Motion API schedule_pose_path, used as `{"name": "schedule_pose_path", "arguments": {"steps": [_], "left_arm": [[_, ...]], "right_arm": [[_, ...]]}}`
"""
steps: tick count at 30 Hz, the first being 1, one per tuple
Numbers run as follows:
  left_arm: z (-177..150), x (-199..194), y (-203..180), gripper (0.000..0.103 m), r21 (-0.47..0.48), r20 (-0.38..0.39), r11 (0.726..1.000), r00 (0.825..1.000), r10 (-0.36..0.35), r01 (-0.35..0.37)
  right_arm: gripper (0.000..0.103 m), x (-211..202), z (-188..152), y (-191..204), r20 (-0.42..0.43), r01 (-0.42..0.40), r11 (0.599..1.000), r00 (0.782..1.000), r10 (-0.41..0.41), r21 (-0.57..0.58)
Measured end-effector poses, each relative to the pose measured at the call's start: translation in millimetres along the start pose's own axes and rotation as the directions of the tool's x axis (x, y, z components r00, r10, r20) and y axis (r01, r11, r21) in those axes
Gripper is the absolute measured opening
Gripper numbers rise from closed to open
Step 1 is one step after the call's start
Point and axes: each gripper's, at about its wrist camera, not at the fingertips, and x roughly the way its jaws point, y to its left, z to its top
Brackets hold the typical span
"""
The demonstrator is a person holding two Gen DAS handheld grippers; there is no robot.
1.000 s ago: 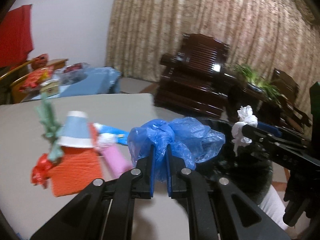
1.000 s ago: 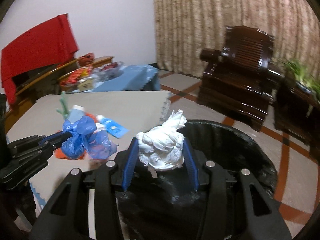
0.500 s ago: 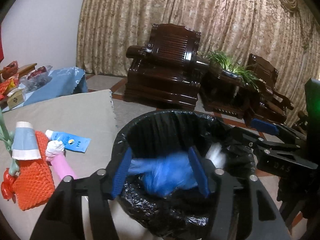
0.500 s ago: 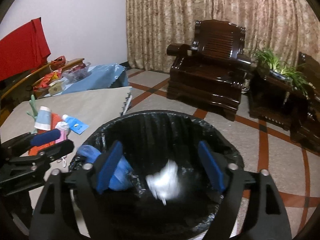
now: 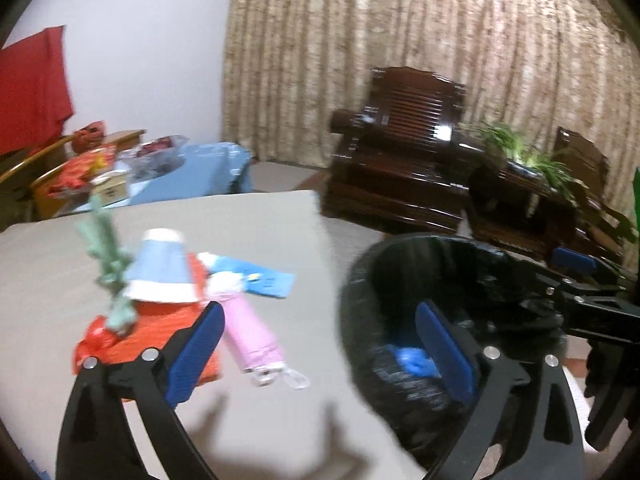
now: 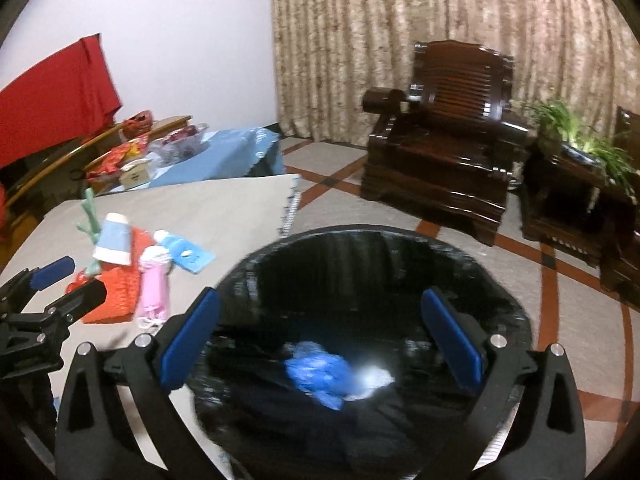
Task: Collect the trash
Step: 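Grasp the red plastic bag with the left tool while the right tool grasps the pink mask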
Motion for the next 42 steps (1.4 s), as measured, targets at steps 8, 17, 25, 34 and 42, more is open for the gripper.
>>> {"name": "schedule_pose_path", "arguments": {"steps": [8,17,25,34,42], "left_arm": [[-8,-15,74,0.095,-0.091,0.007,0.981,0.985,0.173,-0.172],[-21,-18,142,0.093,-0.155,-0.024,0.942,0.954,0.299,-0.299],[-36,-7,174,0.09,-0.179,-0.071,0.925,0.942,0.328,-0.336],[-50,7,197,0.089,-0.196,-0.117,0.914,0.934,0.338,-0.355],[-54,25,212,0.088,-0.206,-0.145,0.911,0.931,0.334,-0.358]], "right_arm": [[0.098,21,14,67,-0.005,-0.128,0.987,0.992,0.128,-0.1],[0.098,50,22,141,-0.028,-0.23,0.958,0.973,0.229,-0.172],[0.098,85,16,181,-0.078,-0.259,0.943,0.966,0.248,-0.209],[0.08,135,6,202,-0.16,-0.245,0.944,0.964,0.213,-0.221],[0.068,157,-8,208,-0.226,-0.244,0.943,0.955,0.192,-0.227]]}}
